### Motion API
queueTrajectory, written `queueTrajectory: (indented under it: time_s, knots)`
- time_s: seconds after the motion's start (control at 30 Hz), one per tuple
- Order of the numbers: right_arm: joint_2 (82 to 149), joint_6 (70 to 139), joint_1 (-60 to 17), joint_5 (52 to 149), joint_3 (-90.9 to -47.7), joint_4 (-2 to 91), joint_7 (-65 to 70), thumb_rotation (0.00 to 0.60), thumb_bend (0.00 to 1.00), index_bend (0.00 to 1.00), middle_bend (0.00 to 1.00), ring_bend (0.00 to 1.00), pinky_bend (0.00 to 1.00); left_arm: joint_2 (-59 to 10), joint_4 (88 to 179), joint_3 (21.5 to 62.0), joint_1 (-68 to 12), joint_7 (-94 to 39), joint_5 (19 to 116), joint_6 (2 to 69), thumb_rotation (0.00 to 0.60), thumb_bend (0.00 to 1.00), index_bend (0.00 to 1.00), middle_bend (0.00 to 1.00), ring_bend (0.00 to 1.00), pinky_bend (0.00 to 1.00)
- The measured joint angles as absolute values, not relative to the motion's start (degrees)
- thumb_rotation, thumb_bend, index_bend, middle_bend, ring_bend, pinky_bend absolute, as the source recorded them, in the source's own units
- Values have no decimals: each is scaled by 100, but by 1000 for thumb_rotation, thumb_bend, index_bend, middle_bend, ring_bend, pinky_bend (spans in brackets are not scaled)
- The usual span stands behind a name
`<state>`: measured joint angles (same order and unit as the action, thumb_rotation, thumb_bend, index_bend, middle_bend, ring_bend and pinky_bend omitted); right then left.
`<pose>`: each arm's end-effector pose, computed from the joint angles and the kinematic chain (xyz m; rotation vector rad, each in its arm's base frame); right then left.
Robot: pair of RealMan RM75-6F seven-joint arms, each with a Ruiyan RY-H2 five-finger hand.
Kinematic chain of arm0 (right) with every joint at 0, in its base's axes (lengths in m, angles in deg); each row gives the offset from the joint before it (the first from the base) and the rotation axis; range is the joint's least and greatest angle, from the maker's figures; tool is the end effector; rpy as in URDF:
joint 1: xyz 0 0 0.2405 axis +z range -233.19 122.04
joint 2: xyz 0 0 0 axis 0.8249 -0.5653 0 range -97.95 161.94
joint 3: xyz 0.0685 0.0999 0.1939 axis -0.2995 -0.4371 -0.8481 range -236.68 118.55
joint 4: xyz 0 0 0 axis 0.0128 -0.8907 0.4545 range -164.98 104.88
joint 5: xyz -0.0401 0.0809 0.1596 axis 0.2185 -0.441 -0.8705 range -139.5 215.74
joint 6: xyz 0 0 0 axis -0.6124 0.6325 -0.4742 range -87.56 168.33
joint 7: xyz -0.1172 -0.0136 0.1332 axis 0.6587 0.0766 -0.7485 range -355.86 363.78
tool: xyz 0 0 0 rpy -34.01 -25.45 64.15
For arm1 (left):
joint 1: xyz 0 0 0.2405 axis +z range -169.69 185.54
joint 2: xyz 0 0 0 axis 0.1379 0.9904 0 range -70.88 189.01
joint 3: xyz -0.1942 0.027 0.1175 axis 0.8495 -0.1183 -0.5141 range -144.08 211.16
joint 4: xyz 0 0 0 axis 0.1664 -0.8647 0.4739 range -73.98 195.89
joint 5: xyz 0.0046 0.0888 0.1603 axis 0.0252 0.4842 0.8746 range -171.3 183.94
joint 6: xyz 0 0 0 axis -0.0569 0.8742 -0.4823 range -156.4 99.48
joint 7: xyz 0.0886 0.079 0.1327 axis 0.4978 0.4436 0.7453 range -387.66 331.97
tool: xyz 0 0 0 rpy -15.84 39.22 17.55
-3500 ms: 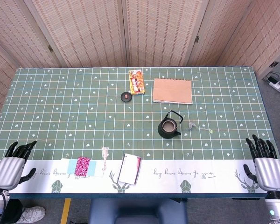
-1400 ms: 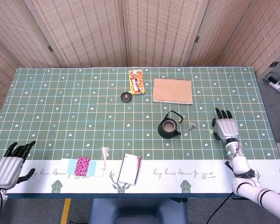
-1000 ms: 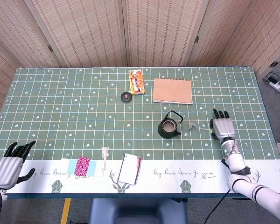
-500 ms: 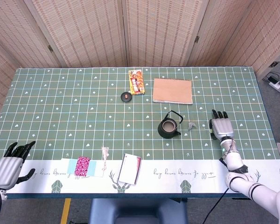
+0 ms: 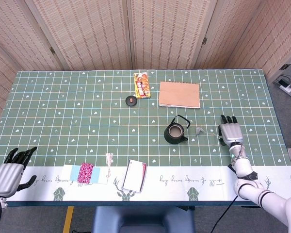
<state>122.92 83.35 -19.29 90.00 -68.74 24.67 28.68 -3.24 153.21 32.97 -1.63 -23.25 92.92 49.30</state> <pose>-0.3001 -0.3814 0.0392 1.6028 -0.9447 0.3519 -0.2747 0.2202 0.1500 -1.5790 -0.8865 -0.7638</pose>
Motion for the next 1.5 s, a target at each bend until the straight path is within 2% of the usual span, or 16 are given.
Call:
queueTrajectory:
  time_s: [0.33,0.83,1.23,1.5]
  knots:
    - [12367,8331,-1908,8994,-6836,2347,2914,600,382,597,93,55,0,-327,15289,3280,-159,-2396,9375,4971,600,291,0,131,139,61]
    - [12433,8401,-1890,8949,-6839,2258,3065,600,418,616,109,60,0,-326,15215,3255,-145,-2561,9524,5078,600,291,0,131,132,54]
    - [12253,8554,-1912,8912,-6880,2554,3156,600,428,627,117,60,0,-324,15201,3249,-124,-2621,9562,5137,600,291,0,131,127,53]
    - [11857,8963,-1968,9016,-6962,3335,3184,600,427,628,118,58,0,-325,15201,3254,-125,-2623,9554,5133,600,291,0,131,127,53]
